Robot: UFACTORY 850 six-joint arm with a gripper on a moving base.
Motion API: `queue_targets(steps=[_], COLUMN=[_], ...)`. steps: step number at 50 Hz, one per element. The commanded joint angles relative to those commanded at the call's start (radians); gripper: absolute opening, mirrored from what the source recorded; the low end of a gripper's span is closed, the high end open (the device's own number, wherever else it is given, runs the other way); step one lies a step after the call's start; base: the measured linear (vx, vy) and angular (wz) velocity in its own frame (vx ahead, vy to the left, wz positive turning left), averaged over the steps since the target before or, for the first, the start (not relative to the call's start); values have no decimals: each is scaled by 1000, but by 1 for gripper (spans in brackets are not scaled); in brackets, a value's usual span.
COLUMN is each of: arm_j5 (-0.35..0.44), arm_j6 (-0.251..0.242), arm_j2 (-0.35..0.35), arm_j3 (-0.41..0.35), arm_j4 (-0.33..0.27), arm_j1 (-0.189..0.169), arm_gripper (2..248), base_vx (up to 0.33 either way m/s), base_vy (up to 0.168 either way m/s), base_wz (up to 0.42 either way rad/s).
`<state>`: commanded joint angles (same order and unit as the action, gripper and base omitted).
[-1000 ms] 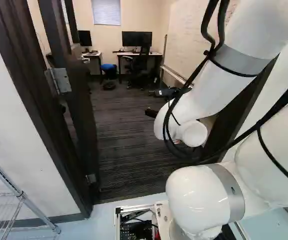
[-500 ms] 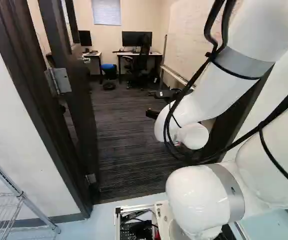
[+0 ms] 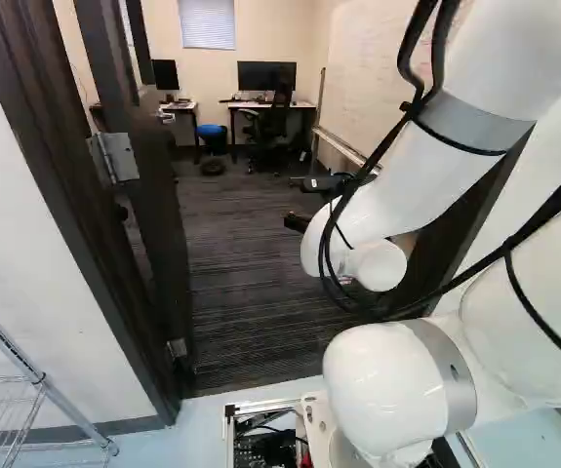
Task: Open the door and move inside
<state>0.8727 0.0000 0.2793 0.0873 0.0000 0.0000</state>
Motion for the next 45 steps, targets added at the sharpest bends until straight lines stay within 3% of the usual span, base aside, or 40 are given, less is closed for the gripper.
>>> queue_targets(steps=[45], arm_j5=[0], arm_j6=[0], arm_j2=[0], arm_j3=[0], arm_j4=[0], arm_j1=[0], arm_gripper=[247], base_vx=[46], base_vy=[2], base_wz=[18])
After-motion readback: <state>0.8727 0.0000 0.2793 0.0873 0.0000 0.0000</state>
